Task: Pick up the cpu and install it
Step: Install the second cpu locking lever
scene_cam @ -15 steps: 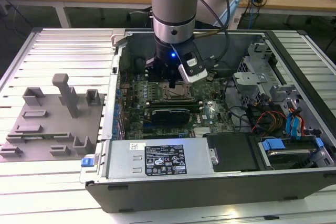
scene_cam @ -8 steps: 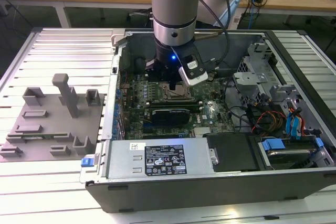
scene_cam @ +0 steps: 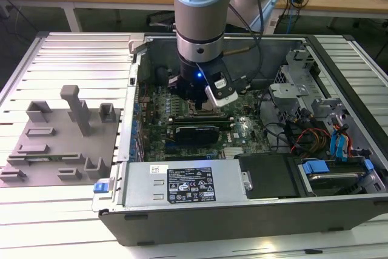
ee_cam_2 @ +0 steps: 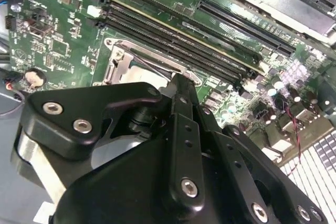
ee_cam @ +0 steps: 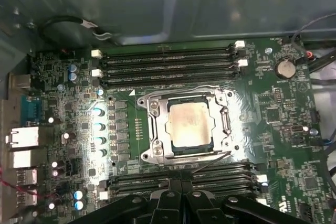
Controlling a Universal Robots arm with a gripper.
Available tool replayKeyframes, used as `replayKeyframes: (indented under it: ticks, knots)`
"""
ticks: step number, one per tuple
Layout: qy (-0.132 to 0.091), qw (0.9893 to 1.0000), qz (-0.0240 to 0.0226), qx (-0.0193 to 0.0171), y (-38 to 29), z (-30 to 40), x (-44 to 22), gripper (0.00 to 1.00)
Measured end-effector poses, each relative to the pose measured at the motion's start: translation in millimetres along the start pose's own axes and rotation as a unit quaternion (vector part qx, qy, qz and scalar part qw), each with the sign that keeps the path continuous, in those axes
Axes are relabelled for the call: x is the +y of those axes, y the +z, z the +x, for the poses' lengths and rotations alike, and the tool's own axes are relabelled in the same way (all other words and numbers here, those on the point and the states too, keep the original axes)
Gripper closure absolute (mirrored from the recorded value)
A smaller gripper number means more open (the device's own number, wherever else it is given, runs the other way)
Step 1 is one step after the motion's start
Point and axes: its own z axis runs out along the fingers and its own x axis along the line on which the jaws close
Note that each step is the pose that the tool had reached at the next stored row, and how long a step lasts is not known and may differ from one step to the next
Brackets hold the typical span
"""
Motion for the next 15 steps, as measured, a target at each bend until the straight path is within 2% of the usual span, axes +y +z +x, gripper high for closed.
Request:
replayKeyframes:
  ticks: [4, 8, 11, 14, 15]
  knots:
    - [0.001, 1.0000, 0.0000, -0.0001, 7.2, 4.7, -1.6, 0.89]
    - [0.001, 1.0000, 0.0000, -0.0004, 13.6, 13.8, -2.8, 0.89]
    - [0.001, 1.0000, -0.0001, -0.0004, 18.7, 15.5, -3.7, 0.89]
    - [0.001, 1.0000, -0.0019, -0.0006, 22.4, 17.8, -4.4, 0.89]
    - [0.001, 1.0000, -0.0046, -0.0006, 23.5, 19.0, -4.7, 0.89]
